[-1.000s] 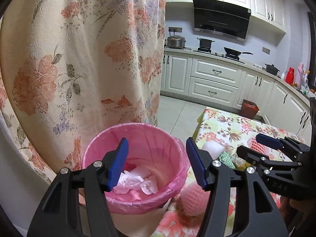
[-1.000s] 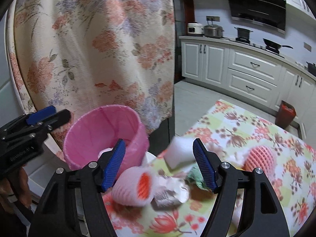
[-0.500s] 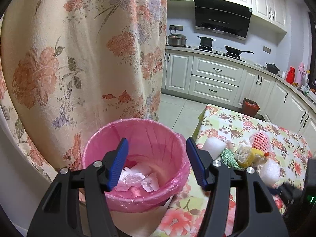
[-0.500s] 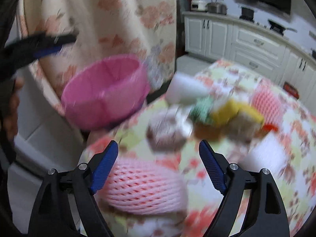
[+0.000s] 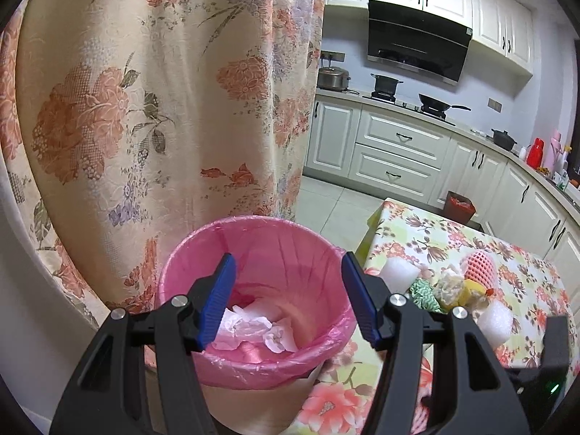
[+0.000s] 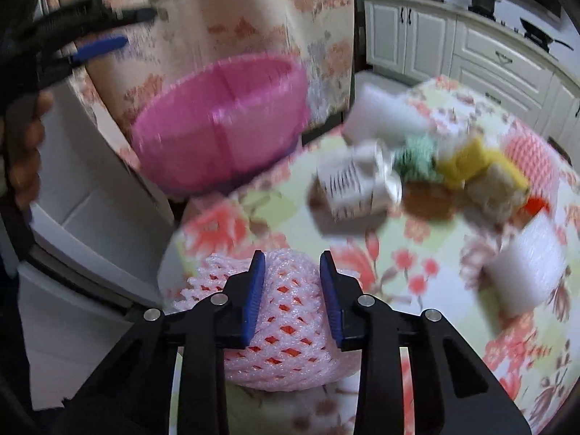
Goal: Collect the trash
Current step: 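Lower the pink foam net into the bin and open the right tool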
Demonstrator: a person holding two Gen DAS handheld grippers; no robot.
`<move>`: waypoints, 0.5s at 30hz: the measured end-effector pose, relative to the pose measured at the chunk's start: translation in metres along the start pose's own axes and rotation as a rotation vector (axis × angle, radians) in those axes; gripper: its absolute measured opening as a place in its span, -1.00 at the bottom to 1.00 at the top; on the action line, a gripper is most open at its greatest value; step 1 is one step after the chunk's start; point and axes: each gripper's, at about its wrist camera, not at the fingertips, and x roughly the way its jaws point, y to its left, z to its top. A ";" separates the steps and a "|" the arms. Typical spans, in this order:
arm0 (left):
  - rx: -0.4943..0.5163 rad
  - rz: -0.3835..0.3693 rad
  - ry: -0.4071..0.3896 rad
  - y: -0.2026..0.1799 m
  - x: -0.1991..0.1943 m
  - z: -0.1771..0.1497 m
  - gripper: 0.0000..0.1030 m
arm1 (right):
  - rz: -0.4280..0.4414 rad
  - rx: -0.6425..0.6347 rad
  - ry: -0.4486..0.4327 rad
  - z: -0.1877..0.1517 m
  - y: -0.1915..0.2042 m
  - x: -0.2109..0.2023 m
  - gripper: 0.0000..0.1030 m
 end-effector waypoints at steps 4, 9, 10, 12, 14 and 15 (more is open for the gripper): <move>-0.018 0.007 -0.010 0.009 -0.002 0.003 0.14 | 0.006 -0.026 -0.088 0.042 0.007 -0.013 -0.42; -0.043 0.036 -0.037 0.026 -0.011 0.009 0.14 | 0.006 -0.064 -0.233 0.119 0.027 -0.019 -0.42; -0.046 0.040 -0.040 0.029 -0.012 0.010 0.14 | 0.011 -0.070 -0.250 0.131 0.033 -0.015 -0.42; -0.056 0.054 -0.051 0.036 -0.016 0.013 0.14 | 0.022 -0.081 -0.266 0.151 0.042 -0.005 -0.41; -0.065 0.066 -0.059 0.043 -0.018 0.015 0.14 | 0.035 -0.079 -0.289 0.168 0.050 0.007 -0.30; -0.071 0.075 -0.061 0.048 -0.019 0.016 0.14 | 0.042 -0.078 -0.290 0.171 0.052 0.013 -0.08</move>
